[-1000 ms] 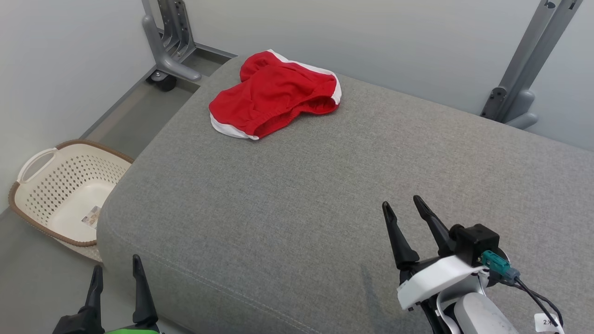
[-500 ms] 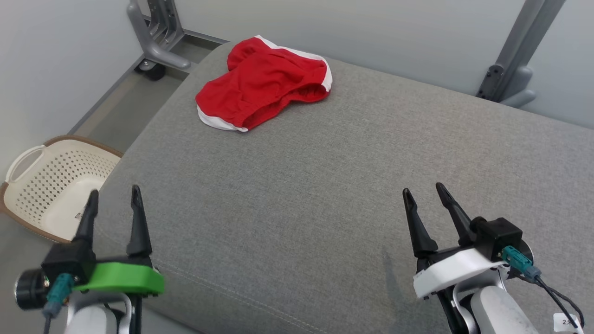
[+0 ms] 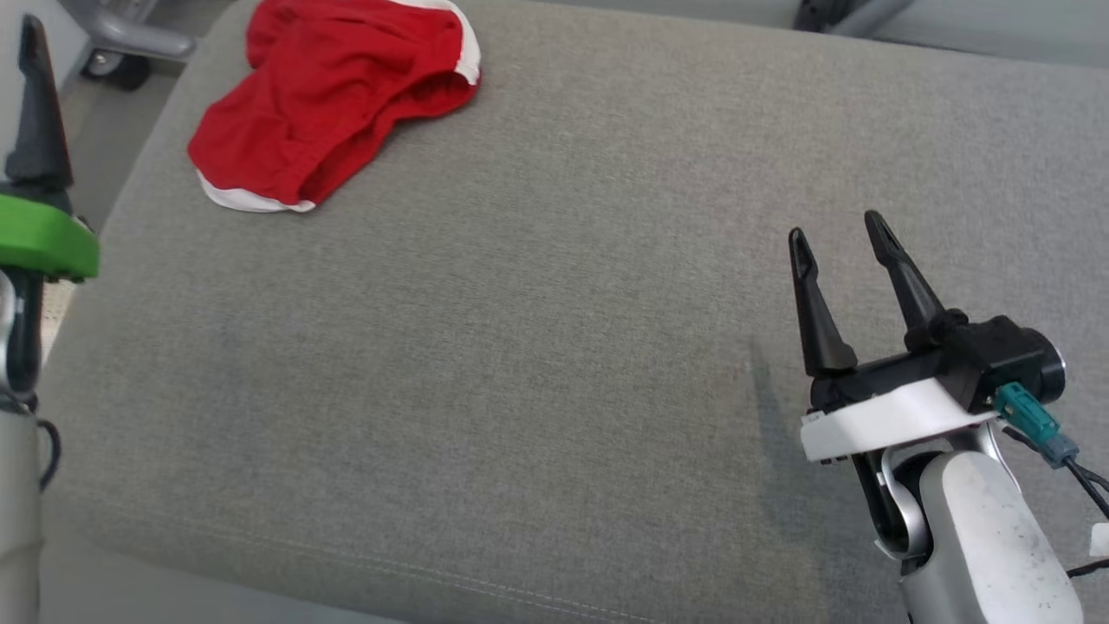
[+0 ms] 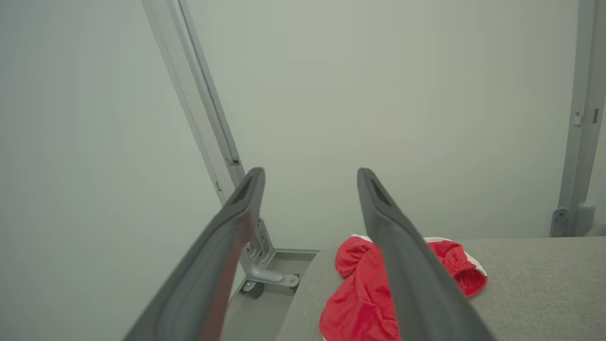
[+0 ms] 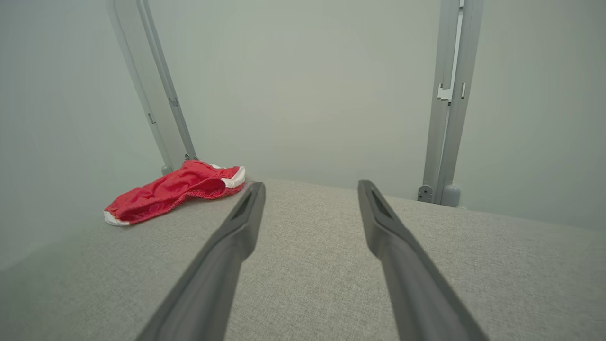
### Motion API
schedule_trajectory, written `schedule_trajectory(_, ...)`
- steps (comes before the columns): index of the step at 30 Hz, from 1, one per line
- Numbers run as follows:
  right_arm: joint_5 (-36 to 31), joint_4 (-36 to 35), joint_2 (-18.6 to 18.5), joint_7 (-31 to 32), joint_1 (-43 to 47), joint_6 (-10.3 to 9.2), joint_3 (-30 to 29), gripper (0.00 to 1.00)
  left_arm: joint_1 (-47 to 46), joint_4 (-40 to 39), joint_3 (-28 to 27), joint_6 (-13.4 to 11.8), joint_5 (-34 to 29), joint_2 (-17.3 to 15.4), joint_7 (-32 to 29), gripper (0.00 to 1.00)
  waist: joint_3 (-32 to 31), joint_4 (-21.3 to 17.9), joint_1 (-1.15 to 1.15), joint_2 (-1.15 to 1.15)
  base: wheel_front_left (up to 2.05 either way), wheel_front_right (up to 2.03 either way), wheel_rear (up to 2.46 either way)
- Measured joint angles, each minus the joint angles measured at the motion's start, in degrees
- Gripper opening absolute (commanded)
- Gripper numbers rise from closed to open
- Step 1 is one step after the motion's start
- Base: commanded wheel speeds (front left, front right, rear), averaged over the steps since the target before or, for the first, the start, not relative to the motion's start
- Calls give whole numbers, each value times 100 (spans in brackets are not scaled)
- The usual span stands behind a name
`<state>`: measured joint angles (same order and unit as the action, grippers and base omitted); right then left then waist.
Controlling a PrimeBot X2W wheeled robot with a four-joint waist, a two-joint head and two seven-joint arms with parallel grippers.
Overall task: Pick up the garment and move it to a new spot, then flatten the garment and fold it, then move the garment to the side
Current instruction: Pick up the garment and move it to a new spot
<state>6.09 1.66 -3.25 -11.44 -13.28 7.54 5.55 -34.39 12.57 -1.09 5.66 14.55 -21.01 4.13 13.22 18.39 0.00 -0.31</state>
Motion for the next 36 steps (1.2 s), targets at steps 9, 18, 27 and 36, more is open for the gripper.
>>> schedule_trajectory(9,-126,-576,-135,96,-139,0,-108,100,-1393,1104,463,164,380,-649,-457,100,1020,-624,1,0,0,0,0)
schedule_trajectory(18,-221,-983,-210,168,-107,0,-290,100,-1699,2596,1149,174,1116,-953,-964,100,1855,-1228,1,0,0,0,0)
schedule_trajectory(27,-270,-1181,-249,308,-81,0,-256,100,-1724,3343,1653,174,1798,-1150,-1072,100,2129,-1308,1,0,0,0,0)
schedule_trajectory(36,-270,-1234,-276,337,-82,0,-252,100,-1822,3640,1991,174,2184,-1167,-1112,38,2125,-1289,0,0,0,0,0)
